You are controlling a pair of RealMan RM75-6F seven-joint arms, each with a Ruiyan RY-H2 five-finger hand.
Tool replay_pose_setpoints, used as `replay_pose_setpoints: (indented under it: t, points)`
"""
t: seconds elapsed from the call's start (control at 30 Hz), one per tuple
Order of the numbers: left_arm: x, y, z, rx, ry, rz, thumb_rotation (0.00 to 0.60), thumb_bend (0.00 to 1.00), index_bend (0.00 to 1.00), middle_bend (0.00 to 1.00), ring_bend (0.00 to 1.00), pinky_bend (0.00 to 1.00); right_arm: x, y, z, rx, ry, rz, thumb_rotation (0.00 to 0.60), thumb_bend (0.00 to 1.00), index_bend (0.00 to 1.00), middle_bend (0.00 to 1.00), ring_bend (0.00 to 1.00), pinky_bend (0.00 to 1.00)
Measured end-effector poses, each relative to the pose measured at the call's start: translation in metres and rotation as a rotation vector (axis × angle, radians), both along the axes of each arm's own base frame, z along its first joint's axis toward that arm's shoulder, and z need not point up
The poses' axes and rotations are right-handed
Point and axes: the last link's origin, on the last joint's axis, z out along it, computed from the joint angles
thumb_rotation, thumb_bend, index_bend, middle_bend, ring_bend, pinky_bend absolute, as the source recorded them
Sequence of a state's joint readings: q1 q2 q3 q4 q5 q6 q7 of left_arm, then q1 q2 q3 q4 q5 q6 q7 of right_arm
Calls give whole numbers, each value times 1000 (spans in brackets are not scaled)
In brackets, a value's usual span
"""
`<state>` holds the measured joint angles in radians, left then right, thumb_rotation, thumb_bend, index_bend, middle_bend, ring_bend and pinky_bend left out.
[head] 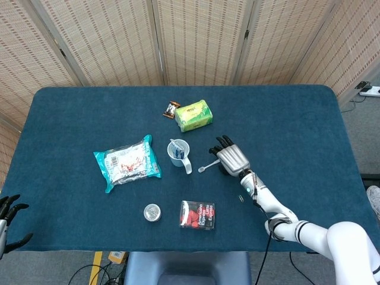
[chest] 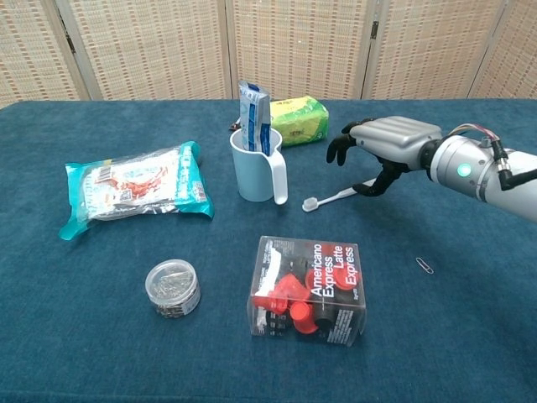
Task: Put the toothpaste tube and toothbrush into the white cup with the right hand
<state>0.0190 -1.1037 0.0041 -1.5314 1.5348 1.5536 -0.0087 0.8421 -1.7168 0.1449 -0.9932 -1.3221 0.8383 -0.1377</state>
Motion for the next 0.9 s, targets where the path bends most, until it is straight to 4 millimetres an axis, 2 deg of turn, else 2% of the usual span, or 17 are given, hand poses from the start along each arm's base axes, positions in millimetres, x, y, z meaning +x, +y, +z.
replay_pose_setpoints:
  t: [0.27,0.47,0.9]
  points:
    - [-1,-2,3,6,5,8,600,204,319,165,128,163,8,-7,-15,-38,97,54,600,287,481,322,74,44]
    - [-3,-3,4,8,4,17,600,204,320,165,128,163,4,-14,-22,-62,157,61,600,290,486,324,76,44]
    - [-4,-3,3,4,2,20,600,204,320,165,128,163,2,-13,-32,-80,204,109,600,245,486,324,76,44]
